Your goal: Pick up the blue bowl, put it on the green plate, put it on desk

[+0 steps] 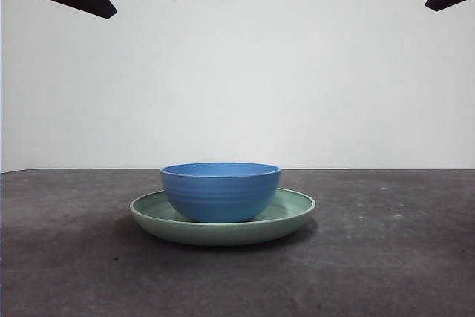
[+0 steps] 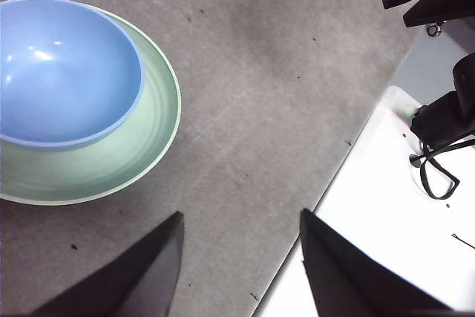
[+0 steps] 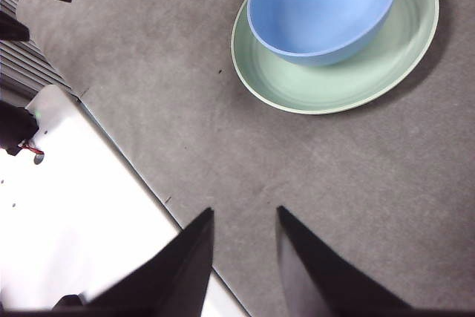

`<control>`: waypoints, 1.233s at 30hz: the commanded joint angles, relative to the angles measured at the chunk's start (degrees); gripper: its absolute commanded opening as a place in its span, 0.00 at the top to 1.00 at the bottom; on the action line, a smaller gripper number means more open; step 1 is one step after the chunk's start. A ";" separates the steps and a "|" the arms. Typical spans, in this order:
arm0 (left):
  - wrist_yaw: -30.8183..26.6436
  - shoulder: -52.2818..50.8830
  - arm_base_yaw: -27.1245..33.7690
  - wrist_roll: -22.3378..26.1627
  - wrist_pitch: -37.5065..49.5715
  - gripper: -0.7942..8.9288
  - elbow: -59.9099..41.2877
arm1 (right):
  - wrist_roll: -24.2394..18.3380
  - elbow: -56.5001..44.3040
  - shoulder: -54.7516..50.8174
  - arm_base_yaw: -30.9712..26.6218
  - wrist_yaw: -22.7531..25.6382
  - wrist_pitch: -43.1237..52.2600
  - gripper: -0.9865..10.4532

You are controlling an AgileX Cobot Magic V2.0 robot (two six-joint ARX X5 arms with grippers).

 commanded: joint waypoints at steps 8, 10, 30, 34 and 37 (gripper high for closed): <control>0.11 0.35 -0.35 0.26 0.15 0.68 0.52 | -0.76 0.98 0.31 0.35 -0.09 0.35 0.80; 0.09 0.35 -0.35 0.26 0.15 0.76 0.52 | -0.79 0.98 0.31 0.39 -0.11 0.31 0.82; 0.11 0.33 -0.35 0.28 0.22 0.91 0.55 | -1.16 0.98 0.31 0.39 -0.04 1.64 0.90; 0.11 0.35 -0.35 0.28 0.20 0.91 0.55 | -1.18 0.98 0.31 0.37 -0.04 1.64 0.90; 0.11 0.35 -0.35 0.26 0.22 0.91 0.55 | -1.18 0.98 0.31 0.39 -0.04 1.64 0.90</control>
